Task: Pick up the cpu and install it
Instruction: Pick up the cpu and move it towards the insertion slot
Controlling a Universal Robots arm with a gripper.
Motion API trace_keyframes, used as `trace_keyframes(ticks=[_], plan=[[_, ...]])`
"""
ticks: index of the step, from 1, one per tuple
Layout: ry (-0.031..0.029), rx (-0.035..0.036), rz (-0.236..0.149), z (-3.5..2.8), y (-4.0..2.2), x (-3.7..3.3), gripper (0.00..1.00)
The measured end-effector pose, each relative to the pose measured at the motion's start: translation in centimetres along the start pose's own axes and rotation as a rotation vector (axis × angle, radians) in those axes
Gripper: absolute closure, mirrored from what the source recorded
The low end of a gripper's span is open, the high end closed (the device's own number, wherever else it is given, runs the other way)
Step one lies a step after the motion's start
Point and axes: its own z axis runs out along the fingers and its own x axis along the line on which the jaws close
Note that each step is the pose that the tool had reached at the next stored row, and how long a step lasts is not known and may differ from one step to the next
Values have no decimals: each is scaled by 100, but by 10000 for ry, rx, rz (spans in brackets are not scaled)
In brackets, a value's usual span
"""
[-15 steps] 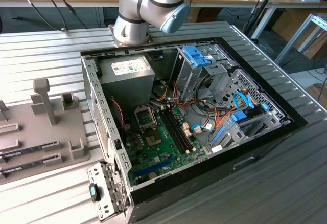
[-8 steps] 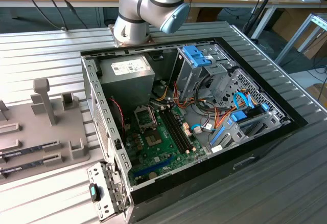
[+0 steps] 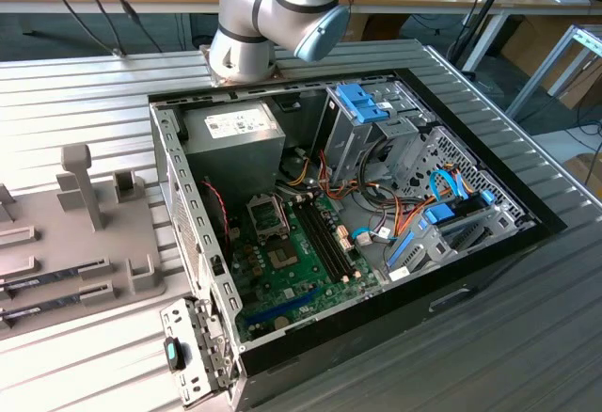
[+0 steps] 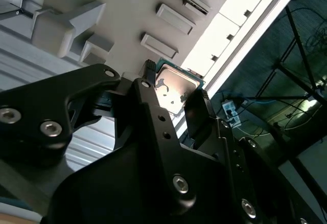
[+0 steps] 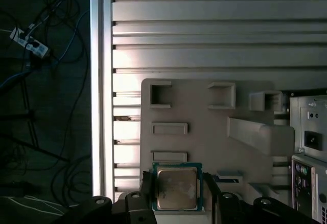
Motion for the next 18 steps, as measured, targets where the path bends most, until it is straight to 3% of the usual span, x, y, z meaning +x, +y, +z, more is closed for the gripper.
trace_keyframes(ticks=[18], plan=[[0, 0, 0, -253, -1, 0, 53]])
